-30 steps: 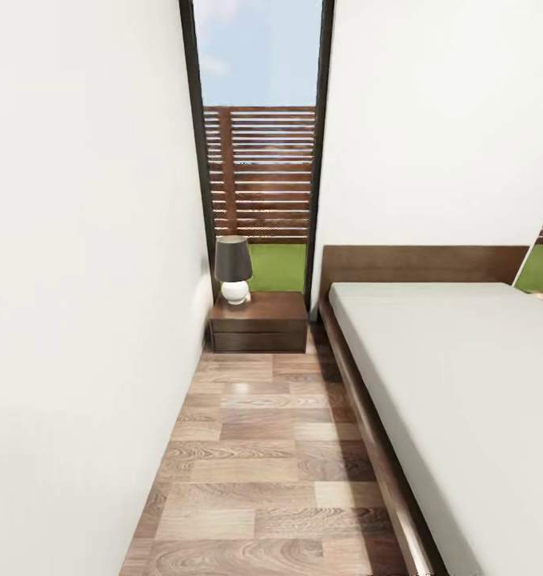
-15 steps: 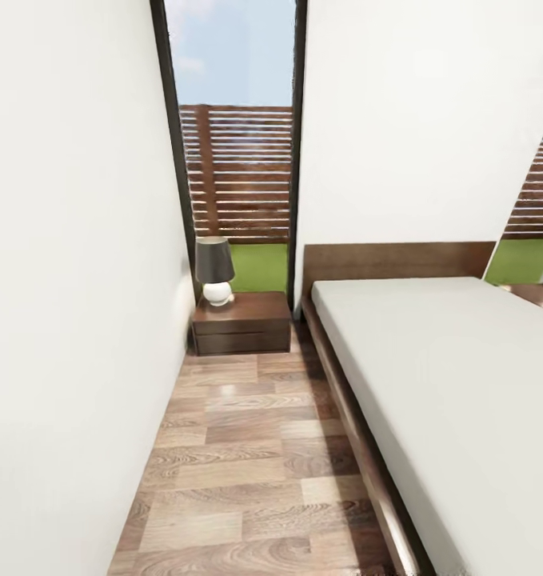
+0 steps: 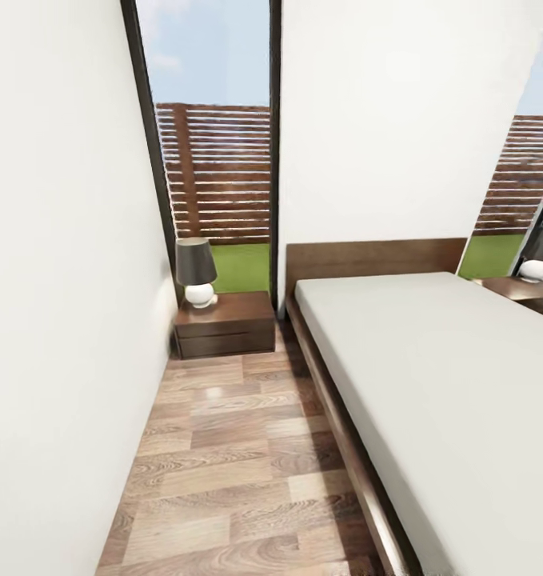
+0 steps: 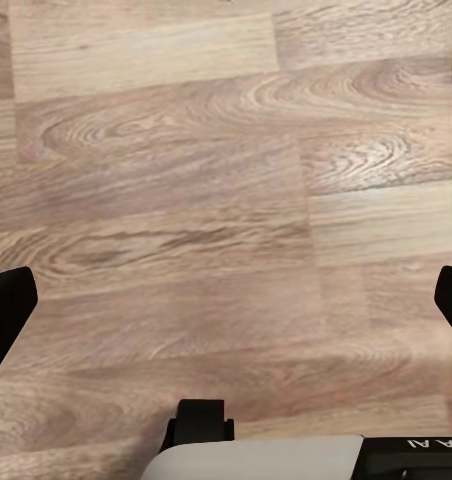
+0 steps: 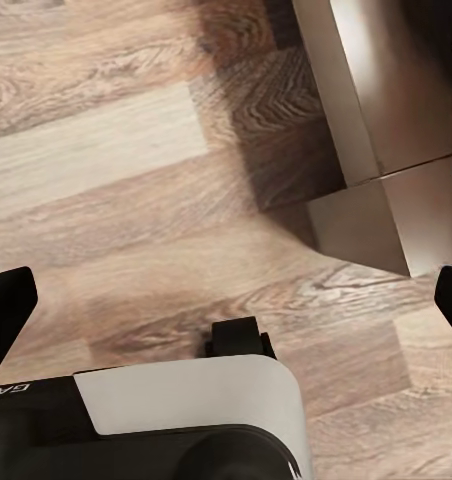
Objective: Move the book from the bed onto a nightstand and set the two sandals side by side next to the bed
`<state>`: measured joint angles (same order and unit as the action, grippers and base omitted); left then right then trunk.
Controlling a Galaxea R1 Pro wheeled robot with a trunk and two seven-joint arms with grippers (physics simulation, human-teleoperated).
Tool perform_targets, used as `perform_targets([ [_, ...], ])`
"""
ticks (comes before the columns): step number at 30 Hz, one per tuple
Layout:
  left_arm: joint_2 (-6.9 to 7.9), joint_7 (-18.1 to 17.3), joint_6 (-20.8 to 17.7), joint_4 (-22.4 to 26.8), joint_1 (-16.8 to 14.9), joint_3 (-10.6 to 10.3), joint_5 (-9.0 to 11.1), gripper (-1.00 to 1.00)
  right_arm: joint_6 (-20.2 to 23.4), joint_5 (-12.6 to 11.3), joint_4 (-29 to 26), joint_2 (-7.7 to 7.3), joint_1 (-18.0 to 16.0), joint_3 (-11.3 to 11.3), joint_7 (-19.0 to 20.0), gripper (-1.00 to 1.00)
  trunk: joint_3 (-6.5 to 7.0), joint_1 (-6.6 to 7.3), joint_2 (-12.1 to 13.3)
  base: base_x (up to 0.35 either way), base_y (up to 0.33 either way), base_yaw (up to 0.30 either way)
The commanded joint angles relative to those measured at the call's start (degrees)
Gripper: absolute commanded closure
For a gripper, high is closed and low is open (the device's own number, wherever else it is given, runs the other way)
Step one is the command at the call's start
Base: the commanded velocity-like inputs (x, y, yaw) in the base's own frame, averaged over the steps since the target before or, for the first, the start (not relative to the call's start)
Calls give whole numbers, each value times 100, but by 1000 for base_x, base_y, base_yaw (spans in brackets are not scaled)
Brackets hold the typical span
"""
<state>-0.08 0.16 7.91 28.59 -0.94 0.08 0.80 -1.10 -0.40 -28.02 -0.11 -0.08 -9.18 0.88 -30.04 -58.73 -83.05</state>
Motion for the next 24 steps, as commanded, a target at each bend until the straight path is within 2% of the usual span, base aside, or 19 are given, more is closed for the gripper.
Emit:
perform_targets([
  [1, -1, 2, 18, -3, -2, 1, 8, -100, -12, -4, -2, 2, -1, -14, 9, -100, -5, 0, -3, 0, 0, -160],
  [24, -1, 2, 18, -3, -2, 1, 8, -100, -9, -4, -2, 2, -1, -14, 9, -100, -5, 0, -3, 0, 0, -160],
])
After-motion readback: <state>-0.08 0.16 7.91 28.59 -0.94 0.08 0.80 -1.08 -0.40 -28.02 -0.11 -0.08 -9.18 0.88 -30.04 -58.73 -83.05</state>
